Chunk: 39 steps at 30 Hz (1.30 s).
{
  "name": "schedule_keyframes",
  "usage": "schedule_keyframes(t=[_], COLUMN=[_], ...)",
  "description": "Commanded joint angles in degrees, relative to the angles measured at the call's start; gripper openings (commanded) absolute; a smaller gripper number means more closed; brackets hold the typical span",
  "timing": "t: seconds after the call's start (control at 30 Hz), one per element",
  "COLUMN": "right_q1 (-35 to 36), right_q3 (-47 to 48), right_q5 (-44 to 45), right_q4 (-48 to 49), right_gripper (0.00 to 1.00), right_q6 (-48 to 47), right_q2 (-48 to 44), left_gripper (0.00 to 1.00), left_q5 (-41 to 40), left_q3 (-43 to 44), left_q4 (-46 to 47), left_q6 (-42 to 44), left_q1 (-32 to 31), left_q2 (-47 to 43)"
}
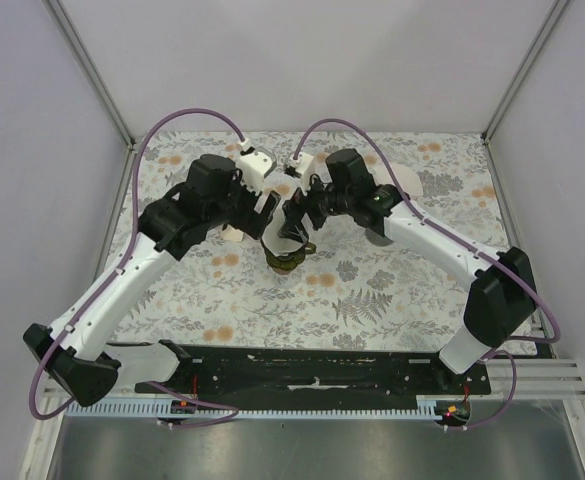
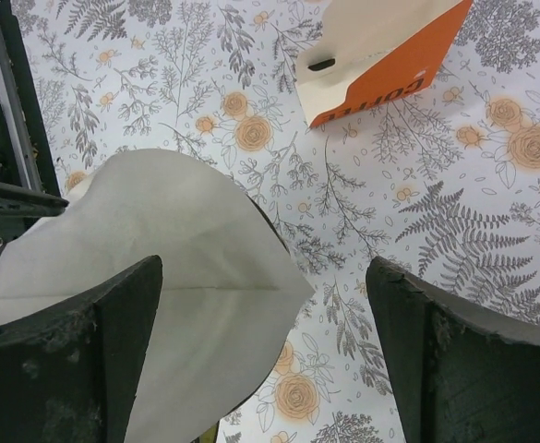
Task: Place the coffee filter in the dripper
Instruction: Place the coffee filter in the coffee dripper, then reset both arms
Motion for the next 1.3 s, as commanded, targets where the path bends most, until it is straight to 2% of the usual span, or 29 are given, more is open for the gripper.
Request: schedule_keyframes(t=[0.0,0.2,0.37,0.43,0.53,0.7,0.77,0.9,1.0,1.13,1.27], right_q1=[0.0,-0.2,-4.8,-10.5,-22.6,-44.9,-49.5,-50.3,-50.3,-50.4,-50.4], right_q3=[4.3,7.3,8.2,6.8,3.7,-6.2,-10.2,-16.8,-20.8,-26.1,-29.7], right_q5=[0.7,1.5,7.5,9.0,9.7,15.2,17.1,29.7,34.3,33.8,35.2], right_q4=[0.0,-2.5,-3.4,-3.6,-3.6,-2.8,-2.7,-2.9,-2.9,-0.8,1.4], right_gripper=[0.98,0.98,0.98,0.98,0.98,0.98,0.98,0.98,0.98,0.98,0.98], right_q6=[-1.8,-3.6,-0.9,2.0,9.0,18.9,21.2,23.6,24.6,26.3,27.8], right_q2=[-4.5,-8.3,-16.2,-20.4,-25.7,-32.9,-34.1,-35.7,-36.7,-38.1,-39.2], left_gripper=[0.93,0.94,0.94,0.95,0.94,0.94,0.94,0.94,0.94,0.94,0.94], left_q5=[1.1,-0.1,-7.1,-8.8,-6.1,-3.0,-1.2,-2.6,-4.0,-4.4,-5.7], left_q3=[3.9,4.4,6.0,7.4,9.1,4.9,1.5,-8.8,-18.0,-28.4,-33.9], left_q4=[0.3,0.2,-0.5,-3.4,-7.7,-3.8,-2.0,5.2,15.5,25.5,32.0], left_q6=[1.6,1.0,2.3,1.6,-0.4,-0.5,-0.7,0.7,1.2,0.3,0.8], left_q1=[0.5,1.6,6.4,10.1,16.6,25.6,29.5,33.6,35.1,35.2,35.2], left_q2=[-1.2,-1.5,-0.8,0.3,1.3,-1.4,-1.3,-1.4,-4.2,-8.0,-9.4])
